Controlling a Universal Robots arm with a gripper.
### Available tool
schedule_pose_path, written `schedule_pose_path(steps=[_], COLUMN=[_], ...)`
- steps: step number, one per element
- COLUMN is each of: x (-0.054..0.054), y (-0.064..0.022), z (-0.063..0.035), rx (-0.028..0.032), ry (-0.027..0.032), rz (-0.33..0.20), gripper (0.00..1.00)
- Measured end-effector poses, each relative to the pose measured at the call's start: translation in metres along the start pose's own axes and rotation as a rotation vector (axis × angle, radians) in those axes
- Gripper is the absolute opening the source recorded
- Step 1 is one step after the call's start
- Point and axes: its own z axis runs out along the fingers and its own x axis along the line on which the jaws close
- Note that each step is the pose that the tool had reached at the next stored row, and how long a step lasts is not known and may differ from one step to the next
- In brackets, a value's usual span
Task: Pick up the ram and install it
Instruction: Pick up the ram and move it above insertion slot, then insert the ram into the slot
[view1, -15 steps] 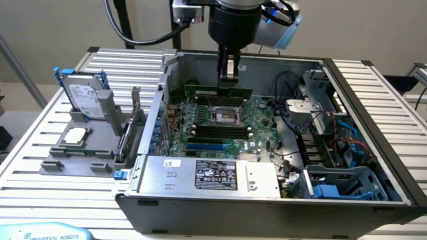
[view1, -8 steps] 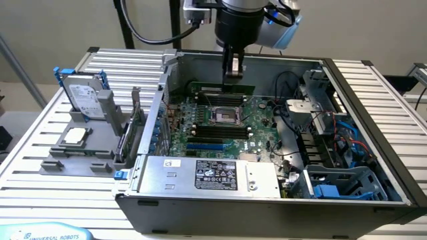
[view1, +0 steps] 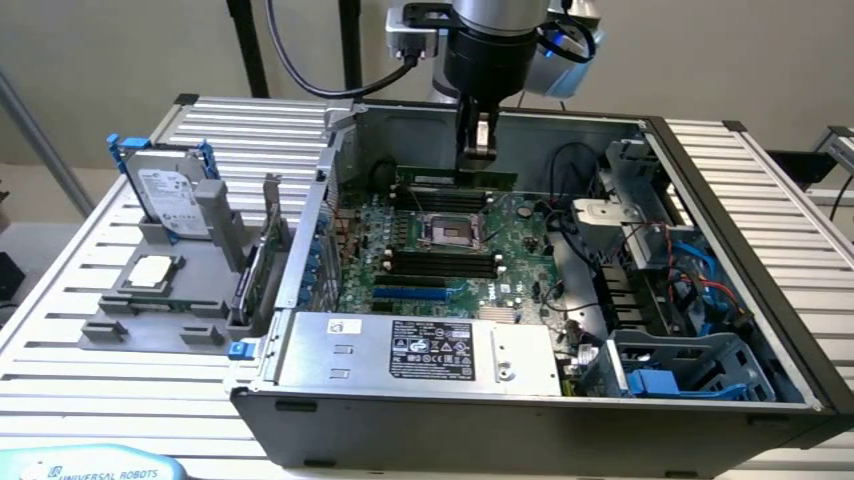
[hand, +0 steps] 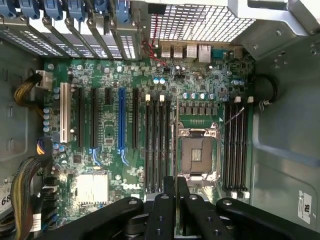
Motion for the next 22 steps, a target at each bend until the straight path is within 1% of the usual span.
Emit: schedule_pose_path(steps=[18,22], x=[0.0000,0.0006], y=[-0.0001,-0.0002], z=[0.0001,0.0032], rx=[0.0000,0.0001], ry=[0.0000,0.0005], rz=[0.000,0.000], gripper=[0.13,0.13])
